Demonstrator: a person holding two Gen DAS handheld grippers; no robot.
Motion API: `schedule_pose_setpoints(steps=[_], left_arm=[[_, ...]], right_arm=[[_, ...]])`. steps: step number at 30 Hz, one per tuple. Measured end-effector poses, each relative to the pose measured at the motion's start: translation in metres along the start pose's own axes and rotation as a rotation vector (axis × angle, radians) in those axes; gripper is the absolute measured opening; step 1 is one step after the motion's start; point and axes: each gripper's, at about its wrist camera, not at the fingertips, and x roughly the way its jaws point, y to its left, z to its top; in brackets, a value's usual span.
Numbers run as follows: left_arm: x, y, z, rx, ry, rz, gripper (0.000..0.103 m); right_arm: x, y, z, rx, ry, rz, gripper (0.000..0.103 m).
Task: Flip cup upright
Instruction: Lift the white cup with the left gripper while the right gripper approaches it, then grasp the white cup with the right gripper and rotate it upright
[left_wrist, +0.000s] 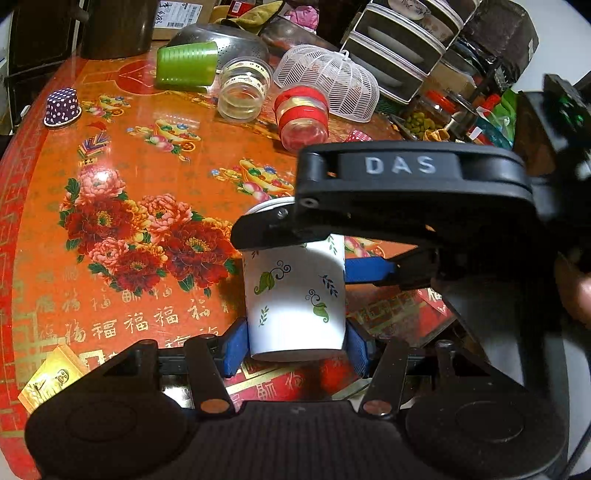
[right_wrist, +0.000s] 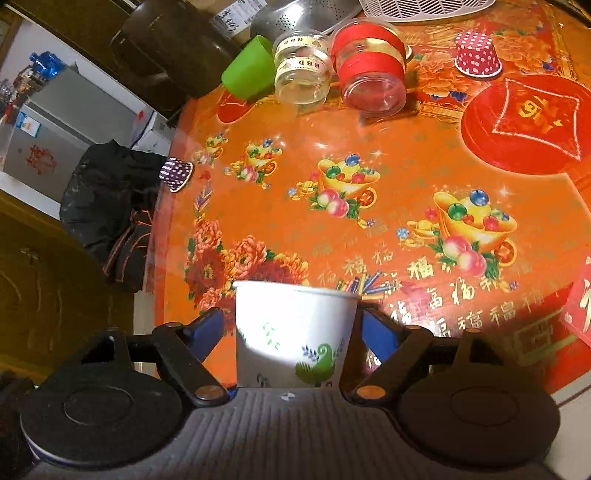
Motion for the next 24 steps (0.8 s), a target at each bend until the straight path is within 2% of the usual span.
schedule_pose_setpoints(steps=[6, 11, 19, 22, 24], left_arm=[[0.0002, 0.0029, -0.0001, -0.006, 0.004, -0.012, 0.059], [0.0010, 0.0037, 0.0001, -0.006, 0.009, -0.011, 0.059], [0.0004, 0.0023, -0.0016, 0.013, 0.000, -0.002, 0.059], [0.0002, -0.0015, -0.0053, 0.053, -0.006, 0.017, 0.064], [-0.0029, -0.0026, -0.0086, 0.076, -0.015, 0.024, 0.074]], right_arm=[[0.0010, 0.0022, 0.0046, -0.005, 0.011, -0.015, 0.080], [0.0005, 0.0046, 0.0062, -0.022, 0.012, -0.039, 0.071], [0.0008, 0.0070, 0.0065, -0.048, 0.013, -0.043, 0.071], [0.0008, 0.0057, 0.0076, -0.040, 0.012, -0.033, 0.070], [0.0005, 0.0047, 0.0083, -0.036, 0.010, -0.031, 0.070]])
